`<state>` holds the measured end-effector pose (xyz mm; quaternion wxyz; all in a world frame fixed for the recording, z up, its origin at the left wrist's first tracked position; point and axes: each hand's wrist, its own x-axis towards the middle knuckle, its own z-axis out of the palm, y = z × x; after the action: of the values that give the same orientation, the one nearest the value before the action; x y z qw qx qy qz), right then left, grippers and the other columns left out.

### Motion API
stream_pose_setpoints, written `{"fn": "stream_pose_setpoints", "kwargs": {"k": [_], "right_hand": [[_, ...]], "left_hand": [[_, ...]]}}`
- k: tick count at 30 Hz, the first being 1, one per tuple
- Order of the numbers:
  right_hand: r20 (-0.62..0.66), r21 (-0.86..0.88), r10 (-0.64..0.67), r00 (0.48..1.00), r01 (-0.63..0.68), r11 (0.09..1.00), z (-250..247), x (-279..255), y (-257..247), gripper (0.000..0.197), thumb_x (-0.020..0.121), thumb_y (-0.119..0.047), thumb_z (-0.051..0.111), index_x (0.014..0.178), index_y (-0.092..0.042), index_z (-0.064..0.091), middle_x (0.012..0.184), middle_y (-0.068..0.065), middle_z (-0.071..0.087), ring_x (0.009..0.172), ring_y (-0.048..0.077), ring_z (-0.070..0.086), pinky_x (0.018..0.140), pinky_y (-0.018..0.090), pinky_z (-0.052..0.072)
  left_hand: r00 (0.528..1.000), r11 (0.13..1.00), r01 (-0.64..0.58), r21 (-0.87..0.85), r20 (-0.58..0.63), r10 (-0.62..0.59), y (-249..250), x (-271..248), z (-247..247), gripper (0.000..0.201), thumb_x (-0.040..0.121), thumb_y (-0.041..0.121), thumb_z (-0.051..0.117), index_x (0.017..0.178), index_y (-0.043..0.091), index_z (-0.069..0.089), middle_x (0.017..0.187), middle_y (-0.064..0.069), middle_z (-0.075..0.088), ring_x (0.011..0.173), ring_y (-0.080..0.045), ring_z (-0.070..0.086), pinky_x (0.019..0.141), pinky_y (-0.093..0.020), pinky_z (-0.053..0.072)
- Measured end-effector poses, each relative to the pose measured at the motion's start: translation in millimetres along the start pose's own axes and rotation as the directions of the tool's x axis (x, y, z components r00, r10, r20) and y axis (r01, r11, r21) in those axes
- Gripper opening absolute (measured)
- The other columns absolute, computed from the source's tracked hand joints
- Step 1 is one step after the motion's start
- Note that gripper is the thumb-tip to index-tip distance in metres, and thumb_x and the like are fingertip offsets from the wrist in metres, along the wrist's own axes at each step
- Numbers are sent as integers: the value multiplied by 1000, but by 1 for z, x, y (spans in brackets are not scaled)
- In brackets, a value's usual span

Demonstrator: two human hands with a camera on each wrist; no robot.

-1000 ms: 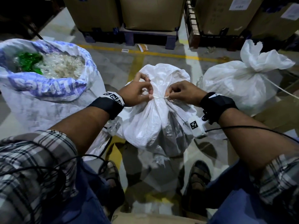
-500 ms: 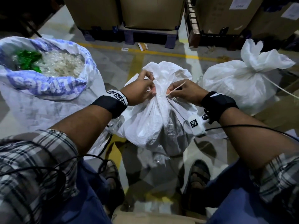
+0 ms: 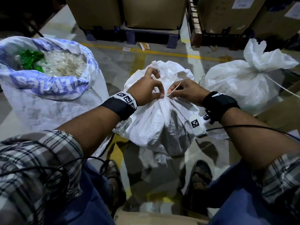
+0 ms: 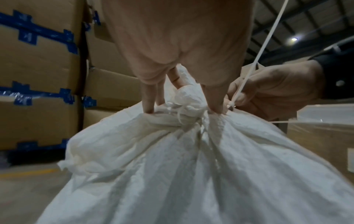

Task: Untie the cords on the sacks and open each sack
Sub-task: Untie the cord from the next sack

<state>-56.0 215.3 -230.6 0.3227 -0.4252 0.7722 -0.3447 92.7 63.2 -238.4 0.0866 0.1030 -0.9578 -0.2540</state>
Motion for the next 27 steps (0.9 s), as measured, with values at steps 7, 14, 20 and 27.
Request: {"fn": "stream_pose_setpoints", "kwargs": {"k": [7,14,20,27], "right_hand": [[19,46,-8,1000,7,999,-2,1,0,8,87,-2,68,91,5,71,53,-18,60,47,-5,47,49,6,34],[8,69,10,1000,-11,998,0,1,-2,10,86,-2,69,93,5,72,72,1,66,69,10,53,67,22,39],[12,118,29,1000,-30,993,2,0,-4,12,86,-1,68,93,8,69,77,15,60,69,20,48,66,30,37],[33,147,44,998,-49,988,-1,2,-1,12,87,-2,67,93,8,68,78,19,54,67,26,36,56,30,25]], "left_hand": [[997,995,-34,91,72,27,-19,0,-14,16,93,28,70,101,14,69,138,-6,38,84,-16,57,89,-35,52],[998,987,-47,156,-25,52,-16,-5,-20,25,81,46,74,101,33,69,121,0,47,104,-23,55,85,-34,48],[984,893,-109,436,-77,158,7,1,-16,30,73,60,76,87,33,77,117,1,50,123,-30,43,99,-43,38],[986,819,-101,565,-51,157,5,4,-21,30,81,58,69,94,31,73,120,-3,46,116,-32,43,93,-45,33]]}}
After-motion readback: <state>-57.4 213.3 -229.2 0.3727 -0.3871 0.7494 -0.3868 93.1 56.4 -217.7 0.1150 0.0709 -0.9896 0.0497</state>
